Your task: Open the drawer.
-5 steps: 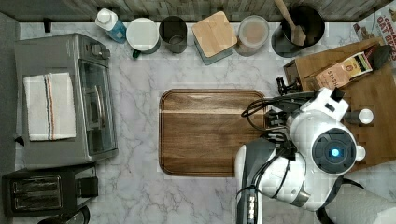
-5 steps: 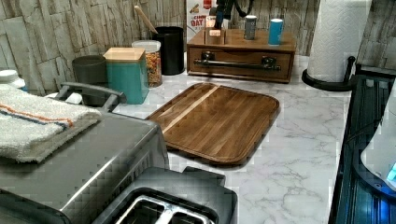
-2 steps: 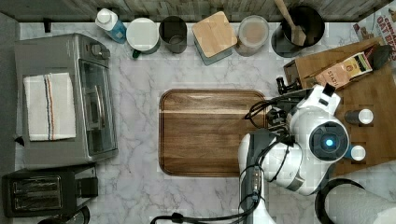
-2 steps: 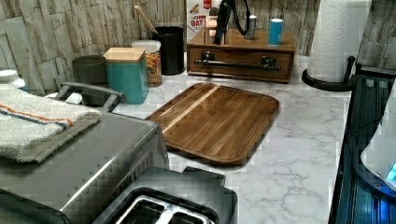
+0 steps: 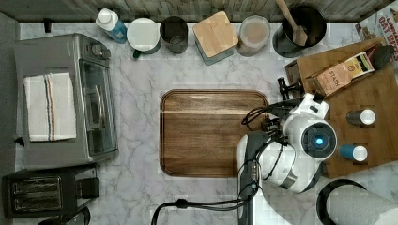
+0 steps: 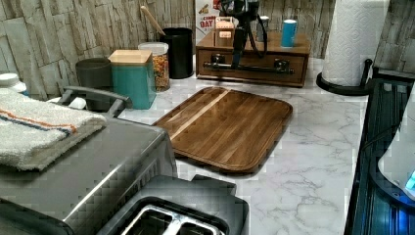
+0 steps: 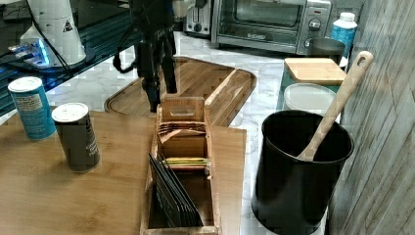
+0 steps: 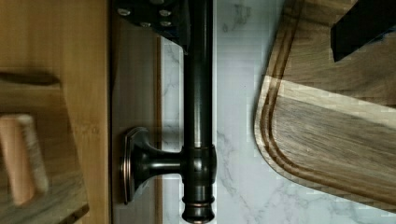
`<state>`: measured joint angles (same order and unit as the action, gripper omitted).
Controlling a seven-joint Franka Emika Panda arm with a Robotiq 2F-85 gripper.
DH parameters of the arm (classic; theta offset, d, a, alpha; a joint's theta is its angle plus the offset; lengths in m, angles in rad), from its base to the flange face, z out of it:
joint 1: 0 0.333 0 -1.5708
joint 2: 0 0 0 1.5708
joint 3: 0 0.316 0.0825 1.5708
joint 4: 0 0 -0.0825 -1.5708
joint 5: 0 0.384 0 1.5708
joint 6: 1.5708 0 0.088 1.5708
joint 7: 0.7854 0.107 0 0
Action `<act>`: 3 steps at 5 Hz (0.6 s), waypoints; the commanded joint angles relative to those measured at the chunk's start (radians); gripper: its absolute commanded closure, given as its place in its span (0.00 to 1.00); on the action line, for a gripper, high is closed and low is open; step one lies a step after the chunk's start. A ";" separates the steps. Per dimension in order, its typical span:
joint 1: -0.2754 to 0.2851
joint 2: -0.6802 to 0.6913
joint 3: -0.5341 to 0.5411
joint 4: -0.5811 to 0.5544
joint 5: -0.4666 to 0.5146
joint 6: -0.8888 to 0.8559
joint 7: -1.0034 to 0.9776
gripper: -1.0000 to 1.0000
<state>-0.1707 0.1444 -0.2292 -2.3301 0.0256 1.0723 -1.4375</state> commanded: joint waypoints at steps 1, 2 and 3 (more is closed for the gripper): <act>-0.075 0.007 -0.002 -0.022 0.145 0.147 -0.172 0.00; -0.061 0.010 -0.014 -0.017 0.121 0.138 -0.148 0.00; -0.029 0.052 -0.034 0.028 0.063 0.057 -0.070 0.00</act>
<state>-0.2059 0.1707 -0.2224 -2.3770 0.1440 1.1553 -1.5879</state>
